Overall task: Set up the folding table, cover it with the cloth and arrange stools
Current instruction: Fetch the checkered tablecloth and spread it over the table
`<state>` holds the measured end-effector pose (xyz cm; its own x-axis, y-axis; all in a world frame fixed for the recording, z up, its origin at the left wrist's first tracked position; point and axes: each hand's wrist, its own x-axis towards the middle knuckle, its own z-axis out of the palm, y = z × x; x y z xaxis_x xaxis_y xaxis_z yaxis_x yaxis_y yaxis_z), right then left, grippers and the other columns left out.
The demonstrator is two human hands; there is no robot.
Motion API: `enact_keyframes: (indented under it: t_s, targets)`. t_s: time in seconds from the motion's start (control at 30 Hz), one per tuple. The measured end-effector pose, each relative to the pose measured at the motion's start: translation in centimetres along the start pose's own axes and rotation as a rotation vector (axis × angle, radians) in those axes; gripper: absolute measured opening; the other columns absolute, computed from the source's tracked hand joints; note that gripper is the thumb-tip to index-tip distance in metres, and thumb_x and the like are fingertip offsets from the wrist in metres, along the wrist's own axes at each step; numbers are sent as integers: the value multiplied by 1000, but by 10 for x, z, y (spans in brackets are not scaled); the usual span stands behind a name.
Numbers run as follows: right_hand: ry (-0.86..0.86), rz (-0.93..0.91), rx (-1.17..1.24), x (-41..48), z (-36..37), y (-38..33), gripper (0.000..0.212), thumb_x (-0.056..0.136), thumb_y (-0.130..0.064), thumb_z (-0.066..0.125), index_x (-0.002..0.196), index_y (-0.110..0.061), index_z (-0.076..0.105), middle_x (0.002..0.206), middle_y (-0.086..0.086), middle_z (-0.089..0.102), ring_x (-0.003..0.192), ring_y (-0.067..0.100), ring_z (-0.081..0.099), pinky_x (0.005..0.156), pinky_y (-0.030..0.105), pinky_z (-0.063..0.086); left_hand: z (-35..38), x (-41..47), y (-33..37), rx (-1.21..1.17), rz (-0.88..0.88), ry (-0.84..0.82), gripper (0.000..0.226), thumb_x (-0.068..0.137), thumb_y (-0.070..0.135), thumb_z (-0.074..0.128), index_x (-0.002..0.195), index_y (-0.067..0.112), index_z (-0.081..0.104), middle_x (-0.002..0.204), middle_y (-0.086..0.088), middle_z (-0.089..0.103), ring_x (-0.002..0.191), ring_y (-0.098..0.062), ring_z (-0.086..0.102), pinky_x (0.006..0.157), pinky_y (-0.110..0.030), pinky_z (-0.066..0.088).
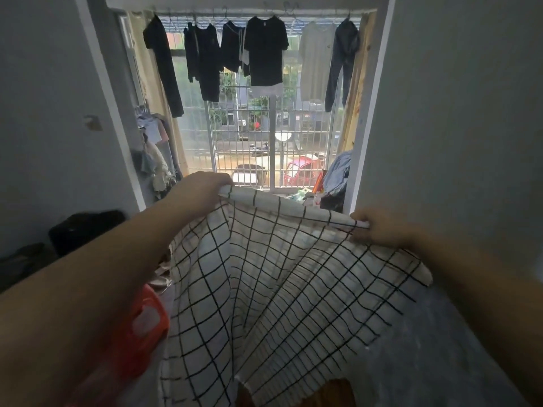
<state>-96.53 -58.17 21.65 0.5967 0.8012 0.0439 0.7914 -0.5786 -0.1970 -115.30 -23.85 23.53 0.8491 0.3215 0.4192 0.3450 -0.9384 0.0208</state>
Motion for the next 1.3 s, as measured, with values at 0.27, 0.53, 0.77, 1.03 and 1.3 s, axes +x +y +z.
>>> enact_keyframes:
  t_s: [0.27,0.53,0.77,1.03,1.3]
  targets:
    - [312,177,-11,90,8,62,15,97,-32,57,98,-22,69,94,3,67,88,25,62,86,44,52,26,66,20,201,-14,-51,23,92,6,52,109,17,62,105,-7,67,96,-27,63,69,-32,43]
    - [739,182,-251,132,-66,79,15,89,-9,56,81,-20,62,72,3,60,66,27,58,63,31,47,-4,137,38,298,-8,118,14,90,9,52,99,19,57,90,-6,66,85,-32,64,67,-36,49]
    - [836,-10,-323,132,-121,96,22,87,-10,54,97,-27,66,89,3,67,77,32,63,69,42,53,-40,155,34,367,77,283,22,90,5,60,108,17,62,94,-5,69,77,-28,65,62,-35,51]
    - [612,-56,-347,88,-73,108,25,87,-11,64,101,-29,74,88,1,73,73,28,64,69,38,53,-3,112,39,301,129,152,37,91,6,59,122,26,63,104,-7,72,82,-24,65,69,-33,50]
    - [149,137,-239,19,68,120,35,98,-33,55,131,-39,62,132,5,65,116,29,60,97,35,46,116,9,36,62,113,-428,36,96,29,51,128,46,50,115,4,68,94,-14,63,84,-31,52]
